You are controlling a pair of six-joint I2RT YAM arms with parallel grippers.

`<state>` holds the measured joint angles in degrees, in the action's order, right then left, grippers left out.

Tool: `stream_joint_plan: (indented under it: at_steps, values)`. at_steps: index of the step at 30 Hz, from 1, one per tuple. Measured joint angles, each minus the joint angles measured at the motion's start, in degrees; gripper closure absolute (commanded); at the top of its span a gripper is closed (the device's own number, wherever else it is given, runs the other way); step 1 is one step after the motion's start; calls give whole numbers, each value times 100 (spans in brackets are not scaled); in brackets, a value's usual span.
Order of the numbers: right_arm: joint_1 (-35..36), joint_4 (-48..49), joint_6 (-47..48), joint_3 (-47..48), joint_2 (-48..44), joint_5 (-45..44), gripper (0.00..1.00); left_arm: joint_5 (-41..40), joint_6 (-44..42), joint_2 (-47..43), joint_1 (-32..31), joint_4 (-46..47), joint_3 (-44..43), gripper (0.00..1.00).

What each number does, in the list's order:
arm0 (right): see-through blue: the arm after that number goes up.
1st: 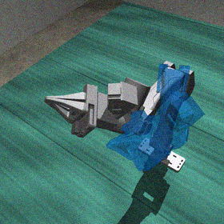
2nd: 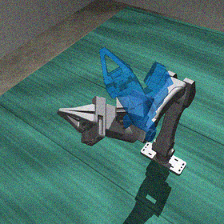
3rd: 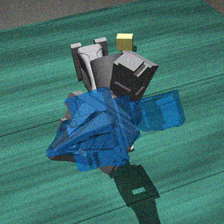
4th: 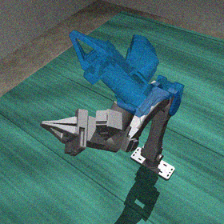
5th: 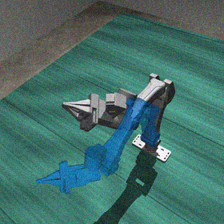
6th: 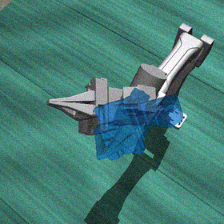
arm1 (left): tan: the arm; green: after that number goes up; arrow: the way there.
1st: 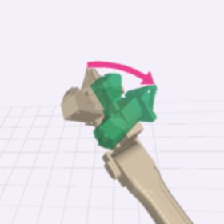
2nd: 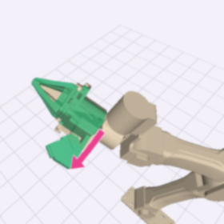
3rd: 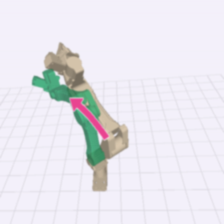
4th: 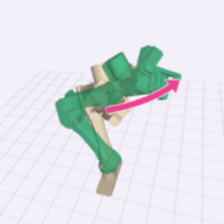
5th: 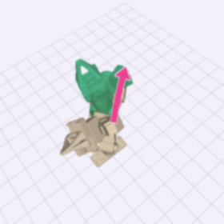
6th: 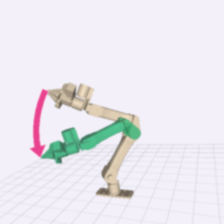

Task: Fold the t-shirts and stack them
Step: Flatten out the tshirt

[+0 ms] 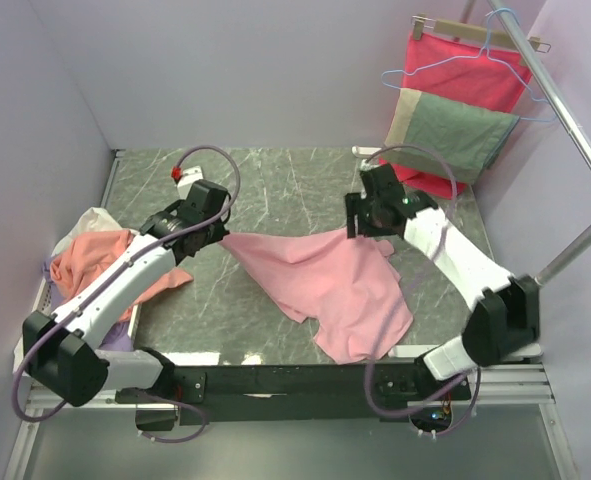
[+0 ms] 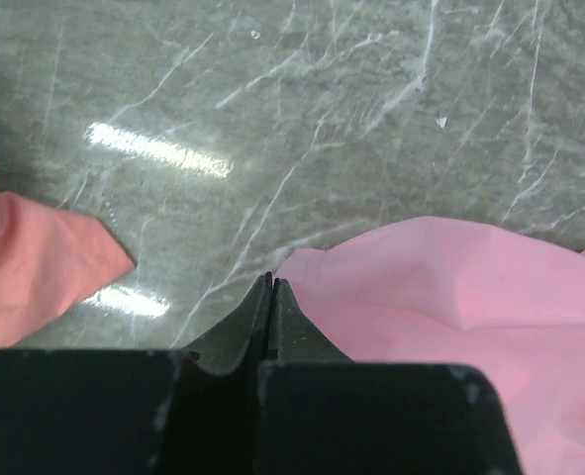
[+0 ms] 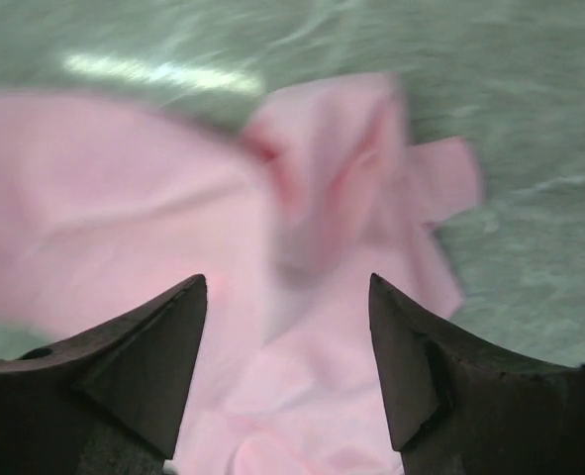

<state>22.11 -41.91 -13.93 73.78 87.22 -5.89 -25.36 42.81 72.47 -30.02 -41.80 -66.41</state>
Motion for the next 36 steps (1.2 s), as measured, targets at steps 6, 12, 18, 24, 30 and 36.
stream_joint_plan:
  at_steps: [6,12,18,24,30,36]
  values:
    - [1626,-13,-278,-780,-1370,273,28,175,-20,474,96,560,175,99]
    - [2457,-72,-929,-1978,-1633,249,32,352,-76,837,122,872,216,99]
    - [3442,35,-1655,-2804,-1384,431,32,452,-144,879,155,1095,236,99]
    - [4033,374,-2122,-2887,-979,531,31,501,-162,879,186,1220,341,99]
    - [4118,710,-2291,-2885,-396,461,36,516,-164,876,221,1250,535,99]
    - [4133,603,-2321,-2669,35,90,100,520,-166,876,302,1270,697,99]
